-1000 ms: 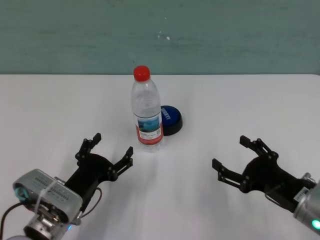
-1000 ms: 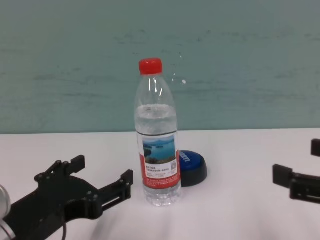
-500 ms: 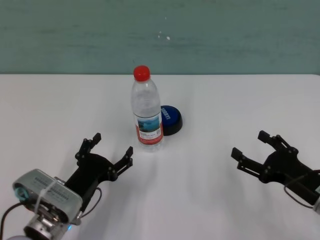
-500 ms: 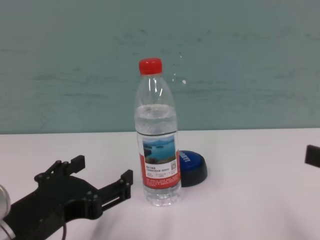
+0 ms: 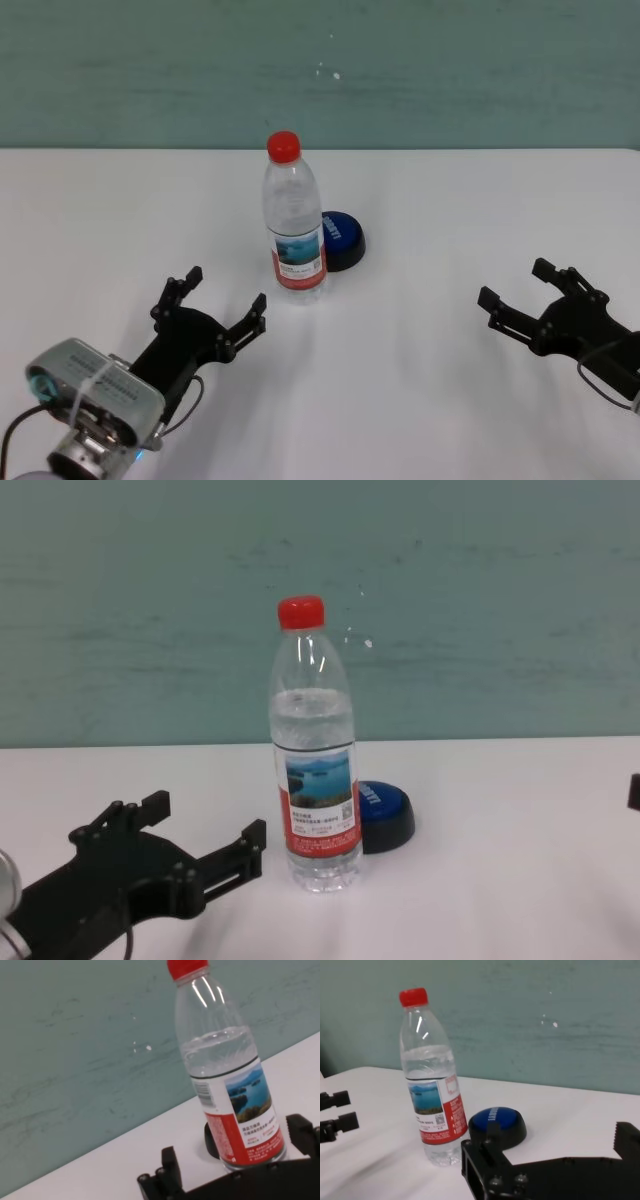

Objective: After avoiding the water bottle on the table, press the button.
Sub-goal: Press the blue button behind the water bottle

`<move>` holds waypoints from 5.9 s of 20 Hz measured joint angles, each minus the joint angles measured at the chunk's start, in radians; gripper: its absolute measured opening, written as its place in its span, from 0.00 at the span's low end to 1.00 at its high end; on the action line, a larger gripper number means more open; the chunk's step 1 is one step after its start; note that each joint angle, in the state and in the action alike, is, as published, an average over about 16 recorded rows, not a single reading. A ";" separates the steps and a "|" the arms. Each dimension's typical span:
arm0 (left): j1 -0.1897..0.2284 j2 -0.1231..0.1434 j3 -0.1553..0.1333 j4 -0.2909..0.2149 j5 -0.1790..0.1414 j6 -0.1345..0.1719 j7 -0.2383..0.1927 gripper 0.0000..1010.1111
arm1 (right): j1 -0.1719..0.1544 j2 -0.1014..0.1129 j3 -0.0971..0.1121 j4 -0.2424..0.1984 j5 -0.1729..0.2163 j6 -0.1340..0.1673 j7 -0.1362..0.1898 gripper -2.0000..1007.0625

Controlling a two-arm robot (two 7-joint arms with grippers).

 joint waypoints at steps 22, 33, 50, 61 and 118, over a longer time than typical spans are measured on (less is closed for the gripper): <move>0.000 0.000 0.000 0.000 0.000 0.000 0.000 0.99 | 0.045 0.012 -0.062 0.025 -0.103 -0.006 -0.058 1.00; 0.000 0.000 0.000 0.000 0.000 0.000 0.000 0.99 | 0.215 -0.014 -0.136 0.115 -0.149 0.020 -0.014 1.00; 0.000 0.000 0.000 0.000 0.000 0.000 0.000 0.99 | 0.426 -0.072 -0.207 0.282 -0.202 0.038 0.008 1.00; 0.000 0.000 0.000 0.000 0.000 0.000 0.000 0.99 | 0.532 -0.123 -0.243 0.408 -0.216 0.037 0.022 1.00; 0.000 0.000 0.000 0.000 0.000 0.000 0.000 0.99 | 0.890 -0.350 -0.387 0.954 -0.337 -0.026 0.108 1.00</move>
